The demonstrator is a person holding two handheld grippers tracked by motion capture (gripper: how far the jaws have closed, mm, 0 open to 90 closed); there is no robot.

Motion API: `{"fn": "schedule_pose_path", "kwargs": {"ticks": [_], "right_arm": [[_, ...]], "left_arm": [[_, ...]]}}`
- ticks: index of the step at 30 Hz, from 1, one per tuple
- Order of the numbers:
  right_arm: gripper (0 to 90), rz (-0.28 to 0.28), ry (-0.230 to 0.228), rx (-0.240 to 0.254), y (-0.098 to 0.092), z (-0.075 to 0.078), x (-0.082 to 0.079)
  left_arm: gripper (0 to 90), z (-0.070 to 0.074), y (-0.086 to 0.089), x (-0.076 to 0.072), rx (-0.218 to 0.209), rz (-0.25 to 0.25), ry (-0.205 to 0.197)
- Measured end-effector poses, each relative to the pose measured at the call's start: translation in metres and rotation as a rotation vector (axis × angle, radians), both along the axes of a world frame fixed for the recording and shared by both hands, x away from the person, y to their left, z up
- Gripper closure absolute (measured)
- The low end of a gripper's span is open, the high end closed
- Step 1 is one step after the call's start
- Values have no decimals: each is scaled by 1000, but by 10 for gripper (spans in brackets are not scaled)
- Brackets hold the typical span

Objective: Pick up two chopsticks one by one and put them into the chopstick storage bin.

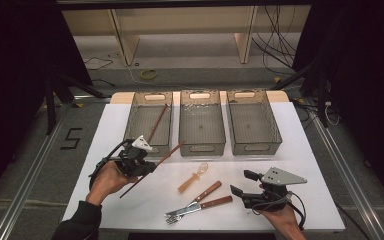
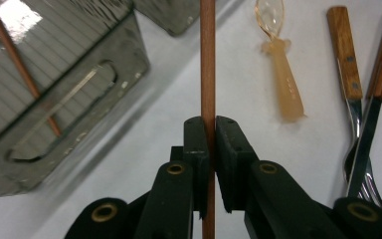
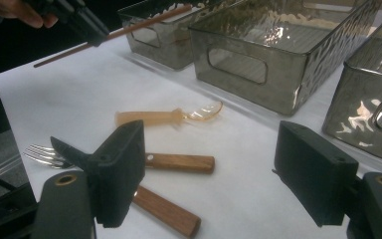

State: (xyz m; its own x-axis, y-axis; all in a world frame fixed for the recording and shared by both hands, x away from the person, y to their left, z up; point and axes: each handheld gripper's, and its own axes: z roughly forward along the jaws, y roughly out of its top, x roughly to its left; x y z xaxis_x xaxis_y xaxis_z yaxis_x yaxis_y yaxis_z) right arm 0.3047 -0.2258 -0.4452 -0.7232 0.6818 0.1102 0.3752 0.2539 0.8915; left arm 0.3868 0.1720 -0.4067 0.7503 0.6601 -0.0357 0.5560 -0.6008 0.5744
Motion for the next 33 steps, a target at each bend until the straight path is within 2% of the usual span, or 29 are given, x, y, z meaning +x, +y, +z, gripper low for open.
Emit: {"fn": "schedule_pose_path", "kwargs": {"ticks": [9, 16, 22, 33], "right_arm": [[291, -4, 2, 2, 0, 0, 0], [291, -4, 2, 4, -1, 0, 0], [291, -5, 3, 5, -1, 0, 1], [291, -5, 8, 12, -1, 0, 1]], "left_arm": [[836, 23, 12, 14, -52, 51, -63], [836, 37, 19, 32, -85, 92, -84], [836, 46, 19, 41, -88, 103, -101], [836, 55, 20, 64, -95, 124, -106]]}}
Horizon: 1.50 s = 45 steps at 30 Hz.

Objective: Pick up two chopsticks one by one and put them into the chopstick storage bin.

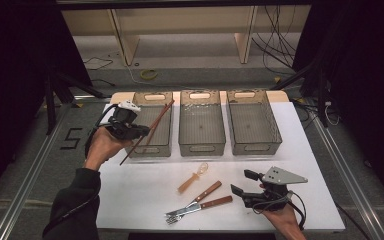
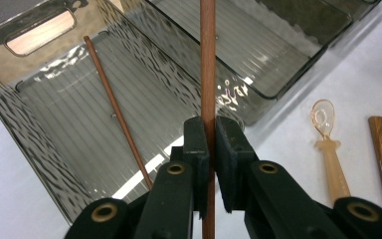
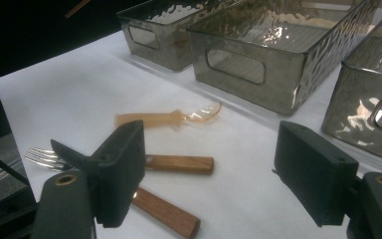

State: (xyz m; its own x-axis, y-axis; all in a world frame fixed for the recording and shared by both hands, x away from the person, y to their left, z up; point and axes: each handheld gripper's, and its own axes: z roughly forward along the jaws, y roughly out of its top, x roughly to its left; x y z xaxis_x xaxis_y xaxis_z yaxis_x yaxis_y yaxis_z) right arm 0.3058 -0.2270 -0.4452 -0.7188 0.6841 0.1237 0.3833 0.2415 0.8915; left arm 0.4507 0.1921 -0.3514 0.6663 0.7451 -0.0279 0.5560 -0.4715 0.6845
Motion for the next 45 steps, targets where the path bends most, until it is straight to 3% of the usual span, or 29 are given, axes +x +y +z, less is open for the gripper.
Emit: {"fn": "schedule_pose_path", "kwargs": {"ticks": [18, 27, 37, 45], "right_arm": [[291, 0, 4, 4, 0, 0, 1], [291, 2, 5, 4, -1, -1, 1], [291, 3, 7, 8, -1, -1, 1], [291, 7, 10, 8, 0, -1, 1]], "left_arm": [[835, 18, -4, 29, -28, 12, -31], [835, 23, 1, 45, -45, 44, -46], [835, 3, 5, 73, -56, 100, -15], [835, -9, 14, 87, -74, 158, -32]]}}
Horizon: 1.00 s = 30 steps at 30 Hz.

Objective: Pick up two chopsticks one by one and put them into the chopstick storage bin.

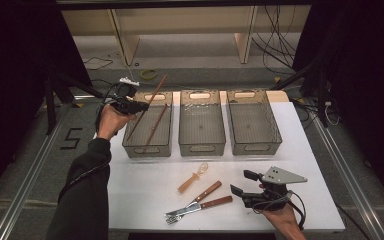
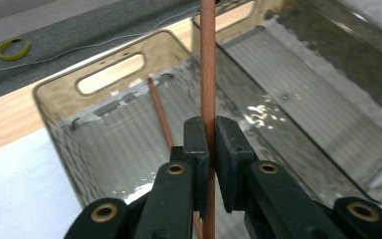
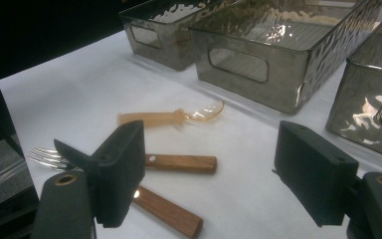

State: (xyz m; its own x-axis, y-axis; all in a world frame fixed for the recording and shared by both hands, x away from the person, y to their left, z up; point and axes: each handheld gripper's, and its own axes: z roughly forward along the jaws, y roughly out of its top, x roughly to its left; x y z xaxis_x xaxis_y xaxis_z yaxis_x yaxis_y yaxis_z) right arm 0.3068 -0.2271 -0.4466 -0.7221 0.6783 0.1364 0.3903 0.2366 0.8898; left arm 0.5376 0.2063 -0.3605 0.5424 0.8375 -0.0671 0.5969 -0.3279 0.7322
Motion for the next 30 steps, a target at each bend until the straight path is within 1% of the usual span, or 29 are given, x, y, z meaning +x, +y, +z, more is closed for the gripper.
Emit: {"fn": "schedule_pose_path", "kwargs": {"ticks": [5, 8, 15, 22, 24, 30], "right_arm": [[291, -1, 2, 0, 0, 0, 0], [291, 0, 3, 1, 0, 0, 0], [291, 0, 3, -2, 0, 0, 0], [291, -1, 4, 1, 0, 0, 0], [291, -2, 4, 1, 0, -1, 0], [291, 0, 3, -2, 0, -1, 0]], "left_arm": [[835, -15, 3, 5, -3, 29, 13], [835, -20, 5, 6, -11, 38, 17], [834, -29, 6, 6, -6, 40, 30], [833, -38, 9, 7, -4, 56, 43], [832, -40, 9, 7, -1, 57, 52], [820, -46, 11, 7, -11, 67, 66]]}}
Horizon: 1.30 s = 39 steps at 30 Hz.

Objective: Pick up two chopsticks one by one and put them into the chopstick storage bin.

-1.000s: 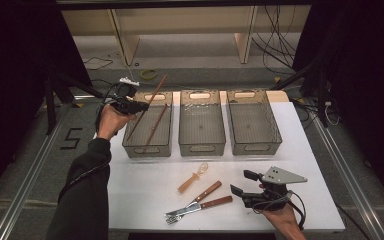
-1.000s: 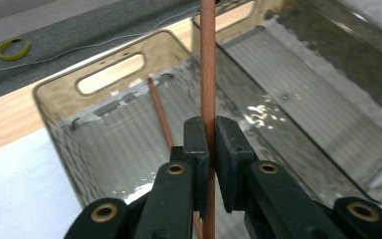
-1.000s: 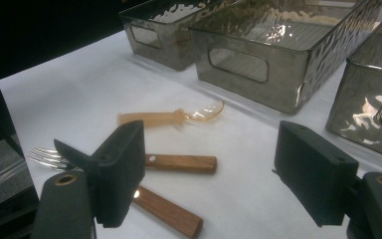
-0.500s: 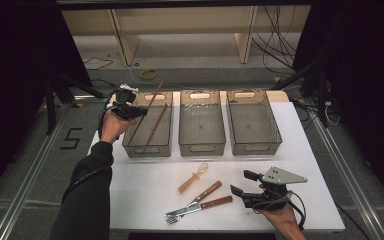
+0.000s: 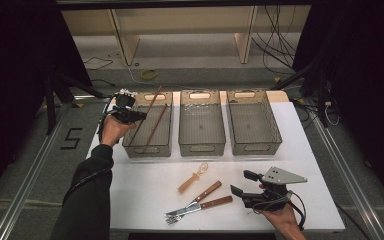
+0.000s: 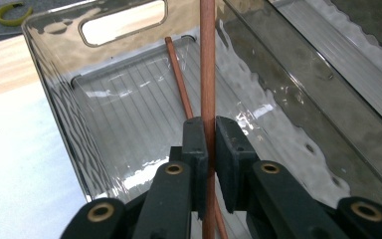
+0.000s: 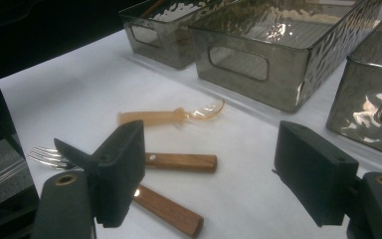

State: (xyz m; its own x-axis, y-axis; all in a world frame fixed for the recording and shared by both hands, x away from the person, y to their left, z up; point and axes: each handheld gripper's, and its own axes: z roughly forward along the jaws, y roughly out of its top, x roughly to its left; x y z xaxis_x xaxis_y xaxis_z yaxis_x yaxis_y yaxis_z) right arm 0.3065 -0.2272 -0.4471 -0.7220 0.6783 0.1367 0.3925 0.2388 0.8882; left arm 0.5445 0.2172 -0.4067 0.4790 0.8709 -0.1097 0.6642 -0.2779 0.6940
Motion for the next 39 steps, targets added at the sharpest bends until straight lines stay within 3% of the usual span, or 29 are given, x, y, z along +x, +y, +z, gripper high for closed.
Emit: {"fn": "schedule_pose_path", "kwargs": {"ticks": [9, 20, 29, 33, 39], "right_arm": [[291, -1, -1, 0, 0, 0, 0], [291, -5, -4, -1, 0, 0, 0], [291, -8, -3, -2, -1, 0, 0], [291, -8, -4, -2, -1, 1, -1], [291, -7, -10, -4, -1, 1, -1]], "left_arm": [[673, 4, 3, -6, -40, 4, 4], [462, 25, 0, -34, -124, -16, -36], [363, 26, -11, -61, -131, -63, -55], [338, 22, -14, -74, -162, -80, -69], [295, 24, -26, -84, -162, -112, -61]]}}
